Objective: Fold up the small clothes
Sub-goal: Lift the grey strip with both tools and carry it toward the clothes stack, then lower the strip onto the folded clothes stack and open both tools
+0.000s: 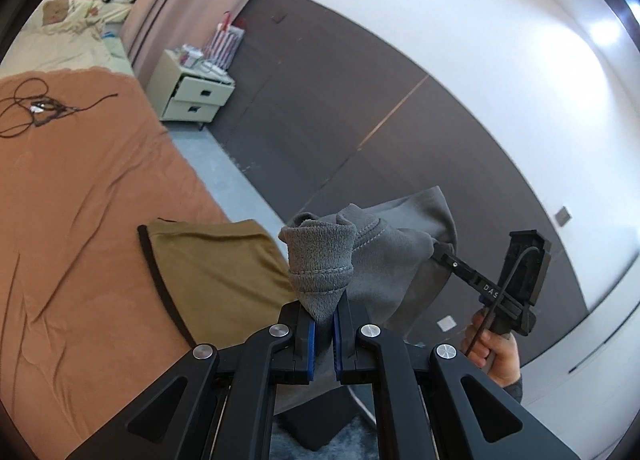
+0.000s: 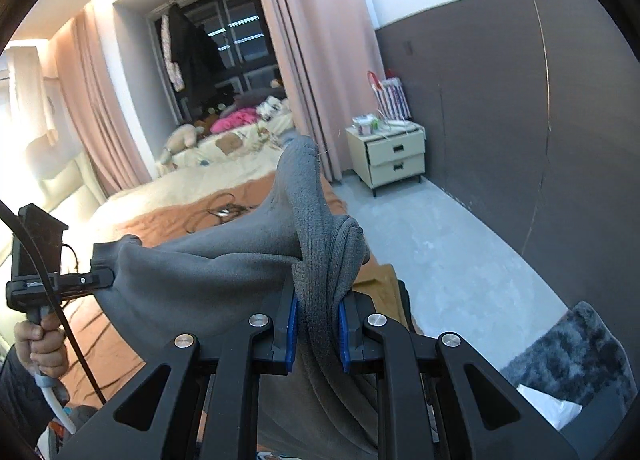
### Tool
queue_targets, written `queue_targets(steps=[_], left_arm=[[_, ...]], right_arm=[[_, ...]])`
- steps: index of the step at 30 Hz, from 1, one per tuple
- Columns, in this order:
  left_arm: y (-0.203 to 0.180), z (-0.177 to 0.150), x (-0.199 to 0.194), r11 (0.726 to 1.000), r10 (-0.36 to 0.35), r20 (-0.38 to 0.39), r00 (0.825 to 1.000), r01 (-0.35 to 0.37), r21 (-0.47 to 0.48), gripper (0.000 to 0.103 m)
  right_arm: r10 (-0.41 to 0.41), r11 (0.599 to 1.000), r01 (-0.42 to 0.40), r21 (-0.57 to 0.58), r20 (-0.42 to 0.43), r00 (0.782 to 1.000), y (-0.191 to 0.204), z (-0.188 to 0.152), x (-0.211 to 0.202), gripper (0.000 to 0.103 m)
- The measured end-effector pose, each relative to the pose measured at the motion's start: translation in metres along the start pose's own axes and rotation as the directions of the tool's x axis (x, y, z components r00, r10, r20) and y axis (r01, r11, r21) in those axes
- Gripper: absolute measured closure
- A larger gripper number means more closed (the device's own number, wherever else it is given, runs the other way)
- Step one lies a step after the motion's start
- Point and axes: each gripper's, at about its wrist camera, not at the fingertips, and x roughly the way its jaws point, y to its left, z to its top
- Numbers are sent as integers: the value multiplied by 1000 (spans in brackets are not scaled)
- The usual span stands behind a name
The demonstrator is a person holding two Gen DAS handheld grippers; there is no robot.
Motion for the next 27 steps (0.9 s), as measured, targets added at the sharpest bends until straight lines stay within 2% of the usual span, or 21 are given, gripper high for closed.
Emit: queue_targets(steps=[12,19,24,27], left_arm=[[79,39,76,994,104,-39,994,-104,15,97],[126,53,115,992,118,-55,991,-116,41,97],[158,54,142,993,117,-43,992,-117,14,97],[177,56,162,986,166,-35,986,-165,26,94]], right_arm=[[-82,995,85,54,-60,995,23,37,102,90],[-122,991,126,40,-99,988,28,42,152,90],[-145,988,151,36,-125,981,25,40,186,90],[-156,986,164,44,-146,977,23,40,211,90]])
